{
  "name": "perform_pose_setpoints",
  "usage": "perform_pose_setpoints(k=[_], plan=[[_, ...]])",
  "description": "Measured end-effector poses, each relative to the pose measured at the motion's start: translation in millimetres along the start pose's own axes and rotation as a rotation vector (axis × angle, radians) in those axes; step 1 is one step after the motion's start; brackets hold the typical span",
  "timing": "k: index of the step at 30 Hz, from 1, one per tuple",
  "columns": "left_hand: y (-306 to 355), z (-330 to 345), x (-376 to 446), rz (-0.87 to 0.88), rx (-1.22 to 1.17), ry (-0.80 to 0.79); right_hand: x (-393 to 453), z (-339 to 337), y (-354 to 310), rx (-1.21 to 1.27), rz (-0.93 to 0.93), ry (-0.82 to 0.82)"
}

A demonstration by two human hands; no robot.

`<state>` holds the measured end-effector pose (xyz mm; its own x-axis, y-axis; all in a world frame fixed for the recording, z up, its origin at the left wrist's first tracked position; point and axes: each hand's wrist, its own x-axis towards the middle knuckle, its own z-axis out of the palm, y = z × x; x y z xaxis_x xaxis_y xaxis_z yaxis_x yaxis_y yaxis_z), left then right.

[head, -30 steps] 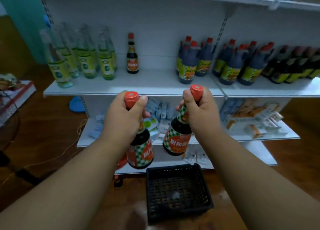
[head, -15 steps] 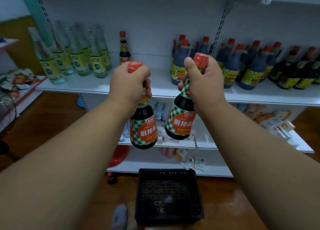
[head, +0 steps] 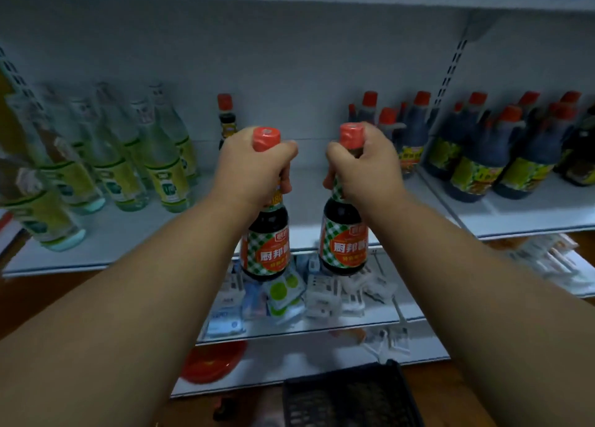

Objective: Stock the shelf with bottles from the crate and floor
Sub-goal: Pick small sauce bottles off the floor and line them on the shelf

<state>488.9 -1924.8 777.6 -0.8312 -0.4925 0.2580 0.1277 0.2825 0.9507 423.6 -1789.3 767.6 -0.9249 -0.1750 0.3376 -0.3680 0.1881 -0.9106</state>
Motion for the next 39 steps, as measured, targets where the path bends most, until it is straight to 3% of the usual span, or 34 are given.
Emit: perform_pose_setpoints(k=[5, 15, 22, 27, 30, 39], plan=[[-35.8, 2.6, 46.7, -0.076, 0.02, -0.046, 33.2, 35.1, 25.3, -0.031, 0.096, -0.018], [-76.3, 14.9, 92.5, -0.155, -0.051, 0.068, 69.1, 68.0, 65.2, 0.059, 0.114, -0.013], [-92.0, 19.3, 112.4, -0.003, 0.044, -0.039, 84.2, 72.9, 79.9, -0.106, 0.045, -0.053], [-144.7, 10.9, 63.0, -0.034, 0.203, 0.056, 31.5, 64.9, 135.6, -0.261, 0.039, -0.088], [-179.9, 12.6, 33.8, -0.06, 0.333, 0.02, 18.9, 65.0, 152.1, -0.307, 0.1, -0.142], [-201.3, 36.1, 86.5, -0.14, 0.4, -0.03, 67.2, 82.1, 177.1, -0.355, 0.181, -0.043]])
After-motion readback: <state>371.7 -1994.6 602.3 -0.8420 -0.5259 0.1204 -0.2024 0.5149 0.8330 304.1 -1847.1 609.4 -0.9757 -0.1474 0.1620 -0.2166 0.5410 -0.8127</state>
